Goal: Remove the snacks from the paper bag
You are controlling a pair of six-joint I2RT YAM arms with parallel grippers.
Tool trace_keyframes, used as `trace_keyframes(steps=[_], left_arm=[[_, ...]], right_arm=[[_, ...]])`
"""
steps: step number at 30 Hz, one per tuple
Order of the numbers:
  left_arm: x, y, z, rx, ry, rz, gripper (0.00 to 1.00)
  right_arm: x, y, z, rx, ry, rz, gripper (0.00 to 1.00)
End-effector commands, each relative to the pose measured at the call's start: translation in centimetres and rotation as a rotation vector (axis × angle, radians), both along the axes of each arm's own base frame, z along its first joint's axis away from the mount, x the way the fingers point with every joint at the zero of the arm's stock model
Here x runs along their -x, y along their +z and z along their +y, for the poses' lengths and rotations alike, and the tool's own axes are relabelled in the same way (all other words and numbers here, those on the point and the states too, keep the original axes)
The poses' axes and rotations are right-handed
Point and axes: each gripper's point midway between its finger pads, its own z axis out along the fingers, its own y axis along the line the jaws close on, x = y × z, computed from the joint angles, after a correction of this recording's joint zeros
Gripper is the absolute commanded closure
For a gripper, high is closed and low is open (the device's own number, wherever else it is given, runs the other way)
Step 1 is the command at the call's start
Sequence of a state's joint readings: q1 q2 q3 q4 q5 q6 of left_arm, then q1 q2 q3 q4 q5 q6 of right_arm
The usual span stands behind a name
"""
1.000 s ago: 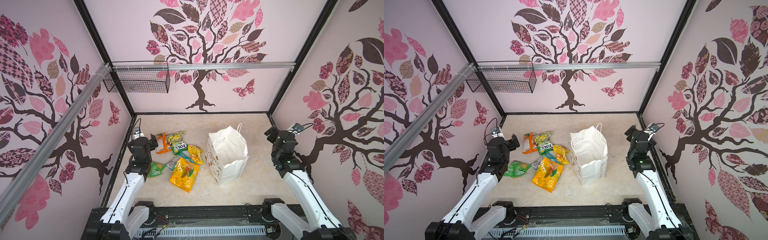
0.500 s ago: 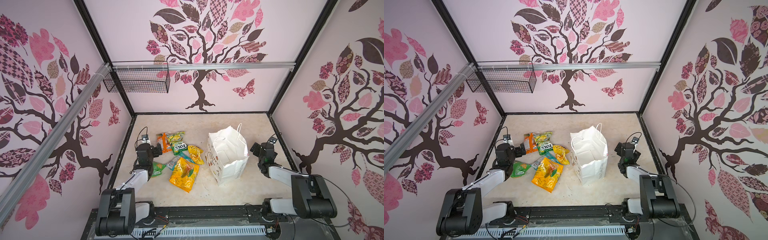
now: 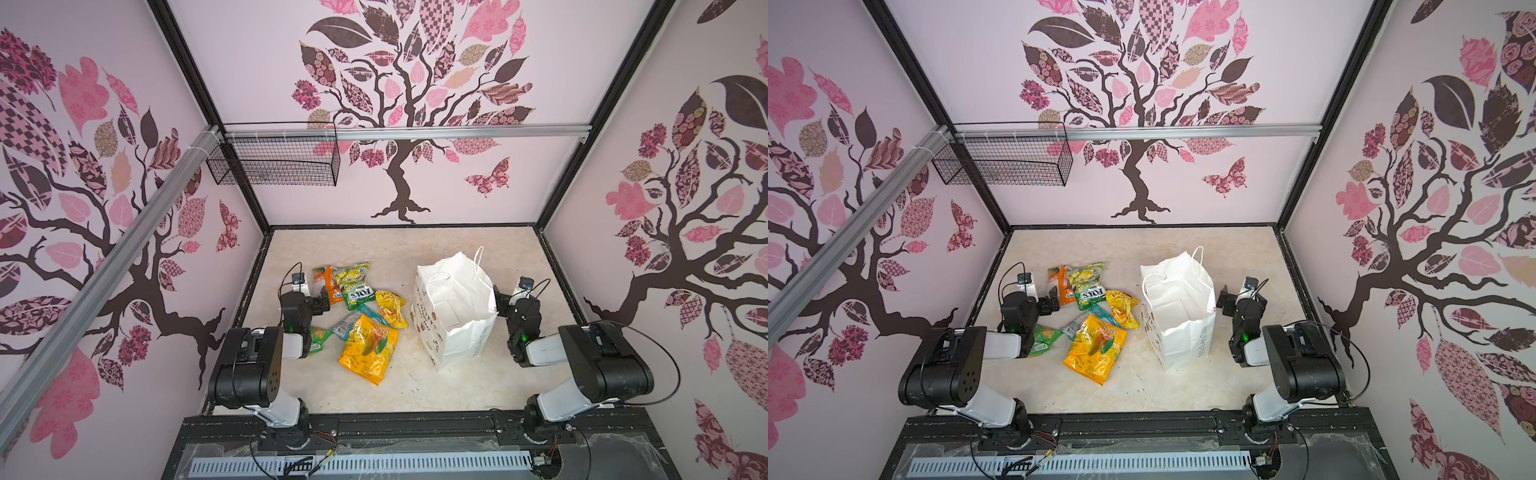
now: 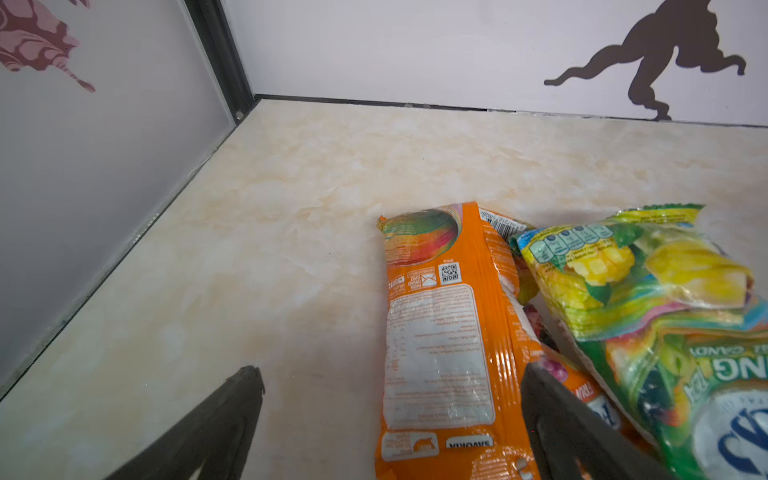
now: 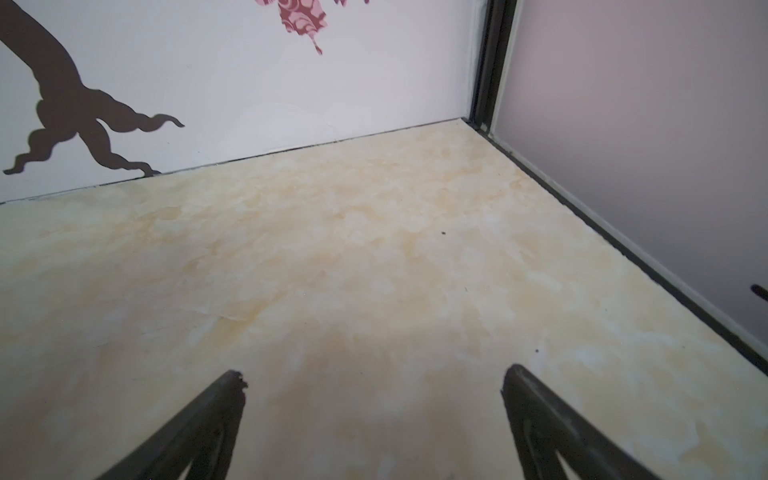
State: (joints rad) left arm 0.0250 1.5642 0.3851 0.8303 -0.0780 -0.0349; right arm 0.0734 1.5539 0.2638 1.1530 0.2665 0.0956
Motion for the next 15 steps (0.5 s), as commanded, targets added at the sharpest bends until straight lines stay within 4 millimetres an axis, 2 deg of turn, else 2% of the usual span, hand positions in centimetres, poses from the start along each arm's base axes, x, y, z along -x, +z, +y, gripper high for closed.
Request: trace_keyframes(steps=[1, 13, 15], left_arm=[[-0.3, 1.1, 0.42, -0.009, 0.036, -0.047, 0.01], [-0.28, 1.03, 0.38, -0.008, 0.033, -0.036, 0.01], [-0.29, 1.06, 0.35, -0.008, 0.033, -0.036, 0.01]], right_arm=[[-0.37, 0.84, -0.16, 0.031, -0.004, -0.031, 0.0], [-0.39, 0.69, -0.11, 0.029, -0.002, -0.021, 0.0], [-0.05, 0.89, -0.95, 0.021, -0.055, -0.031, 0.0]])
